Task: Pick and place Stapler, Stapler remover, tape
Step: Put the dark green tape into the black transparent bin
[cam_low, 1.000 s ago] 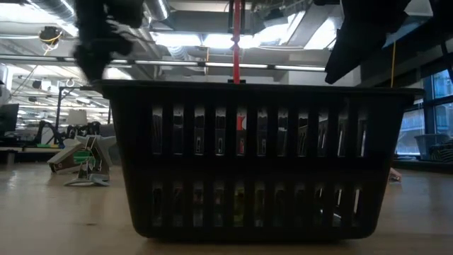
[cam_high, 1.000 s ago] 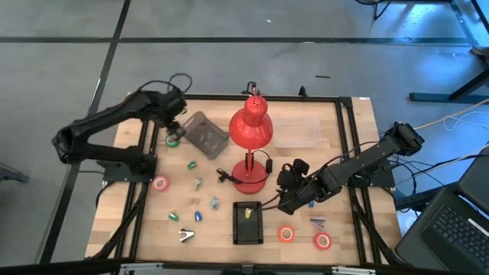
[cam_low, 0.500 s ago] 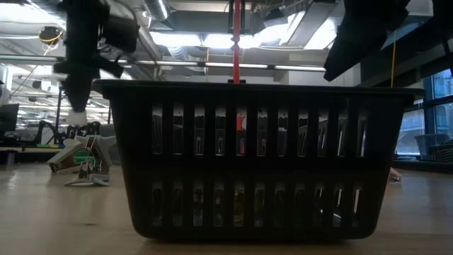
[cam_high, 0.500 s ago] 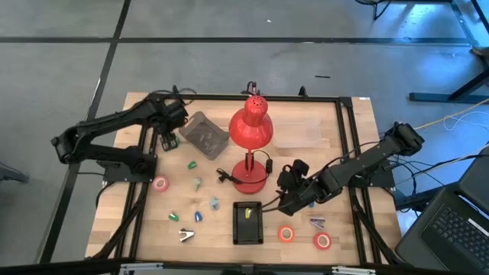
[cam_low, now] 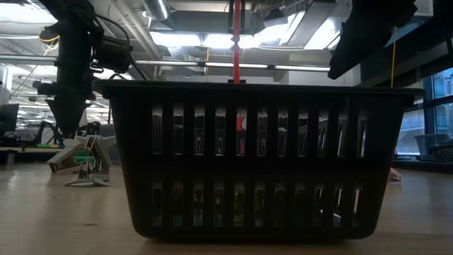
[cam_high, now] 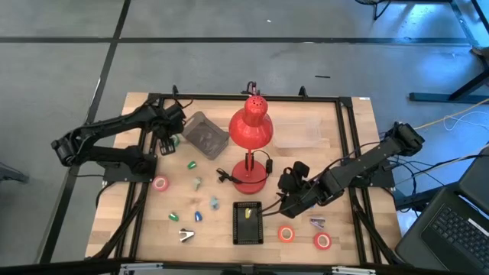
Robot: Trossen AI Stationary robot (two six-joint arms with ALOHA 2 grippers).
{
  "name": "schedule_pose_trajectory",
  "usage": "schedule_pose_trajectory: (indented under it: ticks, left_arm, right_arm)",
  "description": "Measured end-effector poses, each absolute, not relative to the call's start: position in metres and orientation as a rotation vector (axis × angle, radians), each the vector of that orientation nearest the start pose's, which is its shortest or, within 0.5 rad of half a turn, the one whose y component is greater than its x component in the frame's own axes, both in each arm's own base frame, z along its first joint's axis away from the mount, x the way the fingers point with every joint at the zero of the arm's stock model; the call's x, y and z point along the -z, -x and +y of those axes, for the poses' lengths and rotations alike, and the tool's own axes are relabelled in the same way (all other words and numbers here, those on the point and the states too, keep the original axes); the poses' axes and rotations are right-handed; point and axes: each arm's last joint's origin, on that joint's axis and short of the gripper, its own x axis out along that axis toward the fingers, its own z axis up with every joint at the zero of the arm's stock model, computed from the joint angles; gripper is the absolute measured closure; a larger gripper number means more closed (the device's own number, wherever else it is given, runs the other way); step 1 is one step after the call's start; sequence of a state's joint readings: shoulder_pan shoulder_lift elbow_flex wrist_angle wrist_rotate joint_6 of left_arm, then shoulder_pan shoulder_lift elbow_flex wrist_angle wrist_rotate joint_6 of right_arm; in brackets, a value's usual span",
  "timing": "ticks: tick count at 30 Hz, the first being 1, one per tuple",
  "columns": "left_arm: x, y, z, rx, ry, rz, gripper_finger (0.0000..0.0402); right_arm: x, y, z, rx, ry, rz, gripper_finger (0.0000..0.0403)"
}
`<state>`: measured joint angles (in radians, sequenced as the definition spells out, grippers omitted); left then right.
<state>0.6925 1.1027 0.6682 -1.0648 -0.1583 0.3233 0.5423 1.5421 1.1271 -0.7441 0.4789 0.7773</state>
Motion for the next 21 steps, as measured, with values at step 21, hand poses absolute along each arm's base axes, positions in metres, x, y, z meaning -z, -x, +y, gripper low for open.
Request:
schedule_pose_trajectory:
  ticks: [21]
  left_arm:
    - [-0.208, -0.072, 0.145, -0.733, 0.576, 1.413, 0.0269]
  right_arm:
    - [-0.238, -0.263, 0.142, 0.326, -0.139, 0.944, 0.0183]
